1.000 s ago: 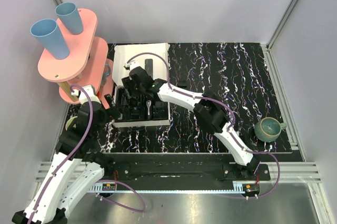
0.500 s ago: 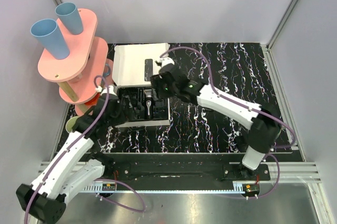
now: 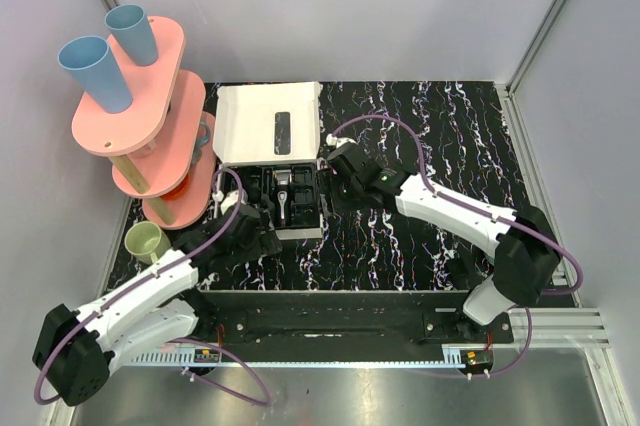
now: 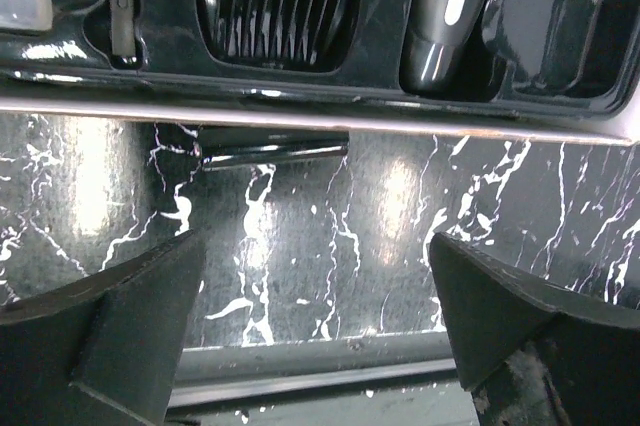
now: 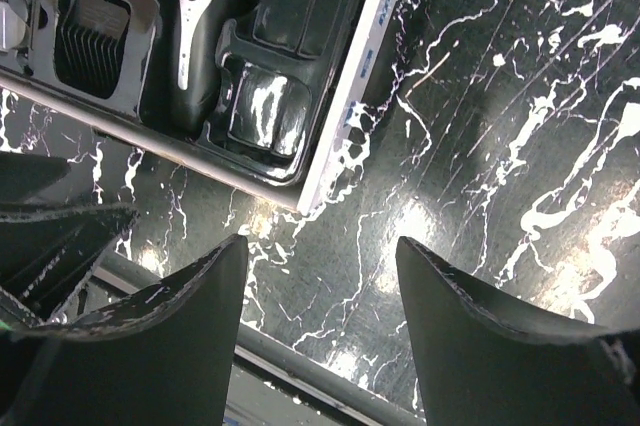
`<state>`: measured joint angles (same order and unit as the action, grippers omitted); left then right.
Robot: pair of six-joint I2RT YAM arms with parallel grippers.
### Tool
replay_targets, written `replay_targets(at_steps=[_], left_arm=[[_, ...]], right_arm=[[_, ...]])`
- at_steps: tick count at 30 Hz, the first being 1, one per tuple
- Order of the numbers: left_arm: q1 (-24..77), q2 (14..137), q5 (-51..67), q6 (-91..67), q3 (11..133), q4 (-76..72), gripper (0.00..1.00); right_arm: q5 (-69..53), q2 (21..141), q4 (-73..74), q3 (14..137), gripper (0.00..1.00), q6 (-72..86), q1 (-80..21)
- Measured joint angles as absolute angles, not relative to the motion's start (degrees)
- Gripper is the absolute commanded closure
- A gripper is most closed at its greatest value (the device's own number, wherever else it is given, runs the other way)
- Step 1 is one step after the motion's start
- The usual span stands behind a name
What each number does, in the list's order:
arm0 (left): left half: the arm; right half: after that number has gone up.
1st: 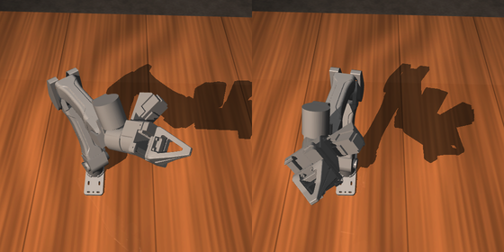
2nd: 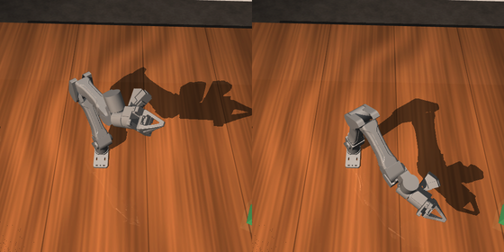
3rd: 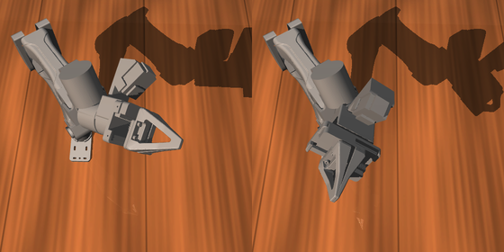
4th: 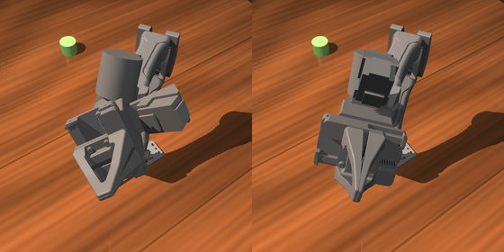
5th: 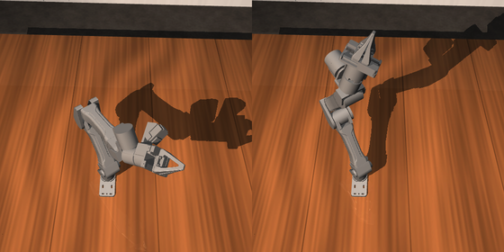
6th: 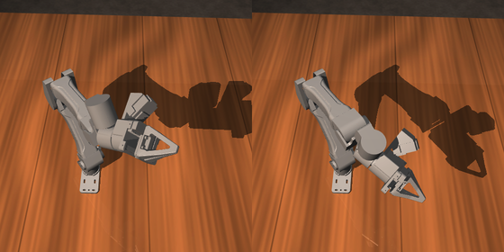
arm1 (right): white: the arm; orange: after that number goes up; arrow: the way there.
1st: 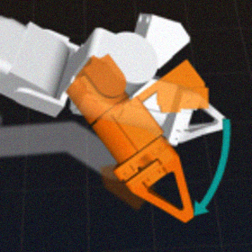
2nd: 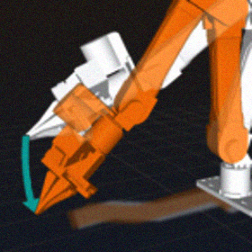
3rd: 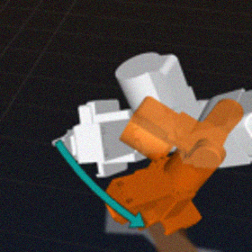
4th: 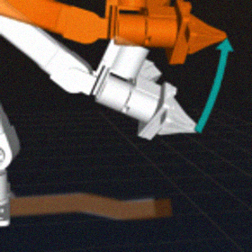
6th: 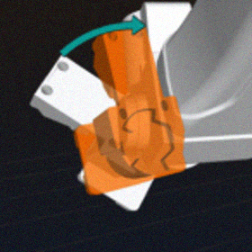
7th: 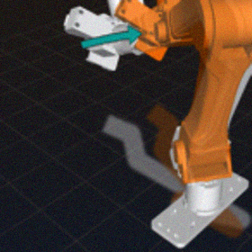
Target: Sort the hair-cutting tools
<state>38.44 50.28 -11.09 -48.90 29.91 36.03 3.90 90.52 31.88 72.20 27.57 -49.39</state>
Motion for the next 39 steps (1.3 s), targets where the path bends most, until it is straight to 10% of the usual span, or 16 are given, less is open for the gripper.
replay_targets(at_steps=[39], left_arm=[[45.15, 59.68, -18.48, -45.23, 22.59, 13.93, 0.02]], right_arm=[[0.47, 83.13, 32.93, 68.55, 0.31, 30.24, -48.9]])
